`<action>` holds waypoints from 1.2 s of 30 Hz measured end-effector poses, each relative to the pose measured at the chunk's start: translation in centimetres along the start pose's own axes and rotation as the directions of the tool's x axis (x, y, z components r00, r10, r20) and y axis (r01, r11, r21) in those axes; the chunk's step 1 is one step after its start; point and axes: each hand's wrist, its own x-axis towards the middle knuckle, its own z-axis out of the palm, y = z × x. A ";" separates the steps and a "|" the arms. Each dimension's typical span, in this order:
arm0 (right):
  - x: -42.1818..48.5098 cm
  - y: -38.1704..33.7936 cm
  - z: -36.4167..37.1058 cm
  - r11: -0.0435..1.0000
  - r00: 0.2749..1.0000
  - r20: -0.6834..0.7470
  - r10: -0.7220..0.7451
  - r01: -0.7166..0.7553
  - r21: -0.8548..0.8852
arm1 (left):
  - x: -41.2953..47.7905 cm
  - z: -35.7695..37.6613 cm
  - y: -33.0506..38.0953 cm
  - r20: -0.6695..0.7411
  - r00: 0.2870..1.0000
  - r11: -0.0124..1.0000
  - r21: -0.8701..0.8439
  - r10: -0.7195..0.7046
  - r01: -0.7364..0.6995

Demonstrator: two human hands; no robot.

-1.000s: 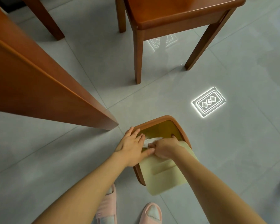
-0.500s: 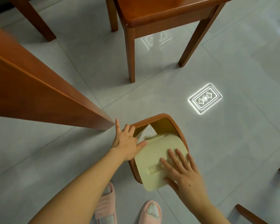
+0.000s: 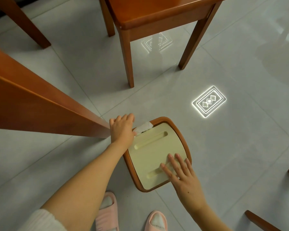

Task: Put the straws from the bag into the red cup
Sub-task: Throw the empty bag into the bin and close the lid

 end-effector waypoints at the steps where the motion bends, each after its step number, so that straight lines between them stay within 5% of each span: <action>1: 0.0 0.1 0.1 1.000 1.000 -0.006 -0.007 0.007 0.001 | 0.4 0.1 -0.2 0.044 0.998 0.993 -0.107 -0.044 0.049; 3: -0.1 0.4 0.4 1.000 1.000 -0.009 -0.020 0.020 -0.005 | 1.2 0.0 -0.4 0.180 0.983 0.974 -0.211 -0.048 0.086; 9: 0.0 0.9 0.2 0.998 0.998 0.017 -0.058 0.058 -0.036 | 3.0 0.1 1.0 0.337 0.937 0.995 -0.051 0.097 -0.085; 15: 0.1 1.8 0.5 0.994 0.996 -0.006 -0.088 0.088 -0.064 | 2.3 1.9 0.2 0.153 0.967 0.979 -0.047 0.205 -0.200; 22: -0.5 2.1 1.7 0.994 0.995 -0.031 -0.099 0.097 -0.055 | 1.3 2.7 -0.2 -0.004 0.843 0.841 -0.061 0.538 -0.537; 31: -0.4 1.9 1.0 0.989 0.994 -0.006 -0.113 0.112 -0.099 | 2.1 1.9 1.4 0.059 0.868 0.868 0.020 0.494 -0.496; 36: -0.1 1.9 0.6 0.987 0.993 0.002 -0.118 0.117 -0.113 | 2.2 1.9 2.1 0.016 0.981 0.908 -0.382 0.193 -0.173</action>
